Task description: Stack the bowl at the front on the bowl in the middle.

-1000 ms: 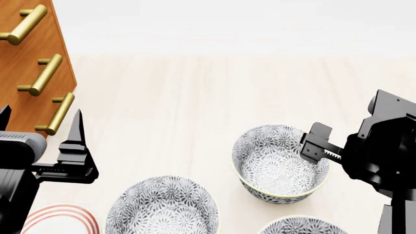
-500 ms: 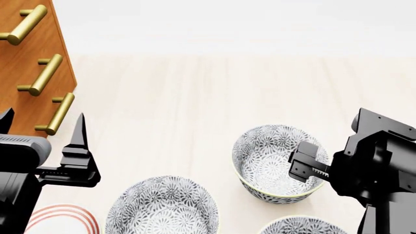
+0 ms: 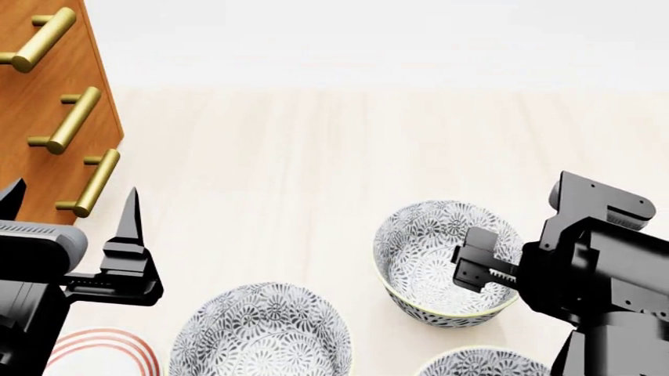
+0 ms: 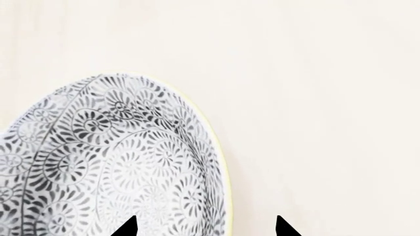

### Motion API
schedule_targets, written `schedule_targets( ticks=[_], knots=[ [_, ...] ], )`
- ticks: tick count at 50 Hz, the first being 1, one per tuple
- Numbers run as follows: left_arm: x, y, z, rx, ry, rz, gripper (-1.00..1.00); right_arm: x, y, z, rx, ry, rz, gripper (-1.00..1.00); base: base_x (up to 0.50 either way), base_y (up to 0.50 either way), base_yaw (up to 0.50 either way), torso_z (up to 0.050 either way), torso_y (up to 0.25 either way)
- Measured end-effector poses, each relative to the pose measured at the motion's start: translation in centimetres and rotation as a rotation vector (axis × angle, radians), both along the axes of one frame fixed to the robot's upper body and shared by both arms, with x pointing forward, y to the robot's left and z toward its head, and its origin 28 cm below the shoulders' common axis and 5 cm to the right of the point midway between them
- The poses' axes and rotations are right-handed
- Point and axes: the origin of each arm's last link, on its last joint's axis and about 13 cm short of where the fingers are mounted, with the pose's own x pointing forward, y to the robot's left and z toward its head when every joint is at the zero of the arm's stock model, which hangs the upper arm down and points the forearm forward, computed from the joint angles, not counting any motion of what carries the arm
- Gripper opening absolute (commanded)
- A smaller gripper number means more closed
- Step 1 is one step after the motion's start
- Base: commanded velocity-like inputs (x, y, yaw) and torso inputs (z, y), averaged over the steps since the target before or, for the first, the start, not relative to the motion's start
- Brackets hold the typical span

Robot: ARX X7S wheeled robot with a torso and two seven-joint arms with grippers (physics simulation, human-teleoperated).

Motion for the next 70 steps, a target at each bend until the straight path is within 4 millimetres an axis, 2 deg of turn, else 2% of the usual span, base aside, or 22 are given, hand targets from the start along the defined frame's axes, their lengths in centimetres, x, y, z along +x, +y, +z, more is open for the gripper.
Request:
schedule_targets(
  ticks=[2, 3, 24, 30, 35, 41, 51, 57, 63, 70],
  knots=[
    [0.0, 0.0, 0.0, 0.0, 0.0, 0.0, 1.0, 0.0, 0.0, 0.0, -0.001, -0.001, 0.001, 1.0, 0.0, 0.0, 0.0, 0.0, 0.0],
    [0.0, 0.0, 0.0, 0.0, 0.0, 0.0, 1.0, 0.0, 0.0, 0.0, -0.002, -0.001, 0.001, -1.0, 0.0, 0.0, 0.0, 0.0, 0.0],
    [0.0, 0.0, -0.1, 0.004, 0.002, 0.001, 1.0, 0.2, -0.1, 0.1, -0.006, -0.025, -0.016, -1.0, 0.0, 0.0, 0.0, 0.0, 0.0],
    [0.1, 0.0, -0.1, 0.004, 0.003, 0.001, 1.0, 0.4, 0.0, 0.9, 0.013, -0.043, -0.016, -1.0, 0.0, 0.0, 0.0, 0.0, 0.0],
    [0.1, 0.0, -0.1, 0.005, 0.004, 0.001, 1.0, 0.3, -0.4, 2.4, -0.003, -0.059, -0.013, -1.0, 0.0, 0.0, 0.0, 0.0, 0.0],
    [0.1, 0.0, -0.1, 0.007, 0.005, 0.0, 1.0, -0.4, -0.8, 5.1, -0.01, -0.097, -0.016, -1.0, 0.0, 0.0, 0.0, 0.0, 0.0],
    [0.0, 0.0, 0.0, 0.011, 0.005, -0.004, 1.0, -2.4, -1.6, 9.8, 0.002, -0.168, -0.062, -1.0, 0.0, 0.0, 0.0, 0.0, 0.0],
    [0.0, 0.0, 0.1, 0.01, 0.003, -0.006, 1.0, -4.1, -1.3, 12.2, 0.026, -0.217, -0.041, -1.0, 0.0, 0.0, 0.0, 0.0, 0.0],
    [0.0, 0.0, 0.3, 0.007, 0.001, -0.005, 1.0, -5.9, -0.6, 13.6, 0.026, -0.257, 0.019, -1.0, 0.0, 0.0, 0.0, 0.0, 0.0],
    [0.0, 0.0, 0.4, 0.006, -0.001, -0.005, 1.0, -7.7, 0.6, 14.1, 0.016, -0.286, 0.117, -1.0, 0.0, 0.0, 0.0, 0.0, 0.0]
  ],
)
